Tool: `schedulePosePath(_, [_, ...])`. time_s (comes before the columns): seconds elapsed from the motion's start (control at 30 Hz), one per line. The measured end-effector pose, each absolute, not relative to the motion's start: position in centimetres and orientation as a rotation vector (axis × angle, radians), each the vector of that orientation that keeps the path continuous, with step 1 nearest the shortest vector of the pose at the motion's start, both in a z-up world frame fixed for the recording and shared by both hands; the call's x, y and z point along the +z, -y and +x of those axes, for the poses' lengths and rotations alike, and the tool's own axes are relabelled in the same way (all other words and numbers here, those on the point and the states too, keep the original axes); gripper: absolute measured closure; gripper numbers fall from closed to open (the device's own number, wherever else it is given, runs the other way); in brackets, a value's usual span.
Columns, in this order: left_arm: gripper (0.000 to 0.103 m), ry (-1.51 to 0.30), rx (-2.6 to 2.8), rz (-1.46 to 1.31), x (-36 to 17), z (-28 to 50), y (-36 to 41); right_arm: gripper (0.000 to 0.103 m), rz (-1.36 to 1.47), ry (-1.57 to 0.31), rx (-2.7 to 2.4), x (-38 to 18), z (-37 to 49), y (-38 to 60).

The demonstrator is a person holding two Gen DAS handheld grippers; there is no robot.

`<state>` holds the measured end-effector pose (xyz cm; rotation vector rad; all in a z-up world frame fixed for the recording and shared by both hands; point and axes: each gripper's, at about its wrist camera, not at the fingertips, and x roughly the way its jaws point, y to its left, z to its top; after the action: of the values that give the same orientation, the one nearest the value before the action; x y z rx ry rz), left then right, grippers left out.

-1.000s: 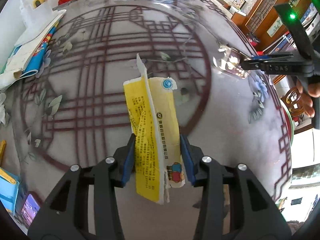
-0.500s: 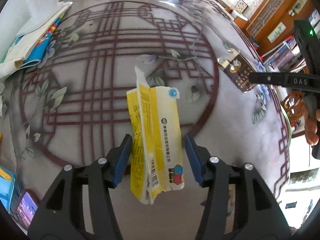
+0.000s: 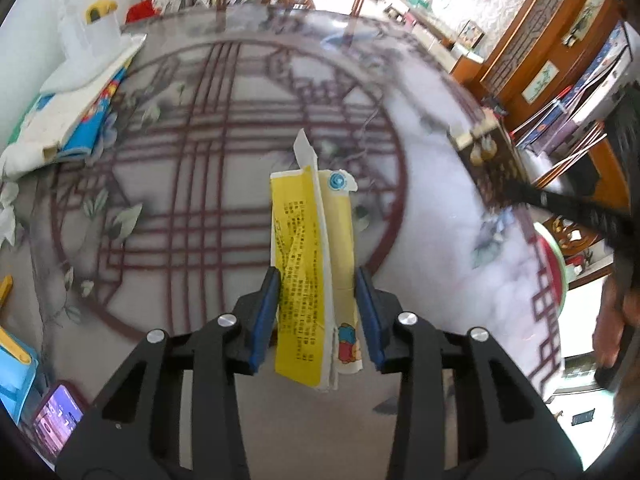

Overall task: Collect trash
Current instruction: 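Carry the yellow packet and brown box over the red bin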

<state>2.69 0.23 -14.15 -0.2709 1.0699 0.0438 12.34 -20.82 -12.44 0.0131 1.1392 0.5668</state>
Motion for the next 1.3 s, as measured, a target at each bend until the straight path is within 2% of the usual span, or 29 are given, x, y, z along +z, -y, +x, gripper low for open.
schedulePosePath(0.23, [0.066,-0.995,-0.009,-0.260,-10.9,3.7,2.5,0.085,0.190,-1.082,0.498,-11.1,7.1,23.4])
schedulePosePath(0.47, [0.066,-0.952,-0.071,-0.228,-8.9,4.3,5.4,0.085,0.193,-1.013,0.422,-9.3,5.9,26.9])
schedulePosePath(1.3, [0.066,-0.957,-0.186,-0.150,-8.1,5.5,17.0,0.085,0.291,-0.981,0.283,-9.6,4.5,39.3])
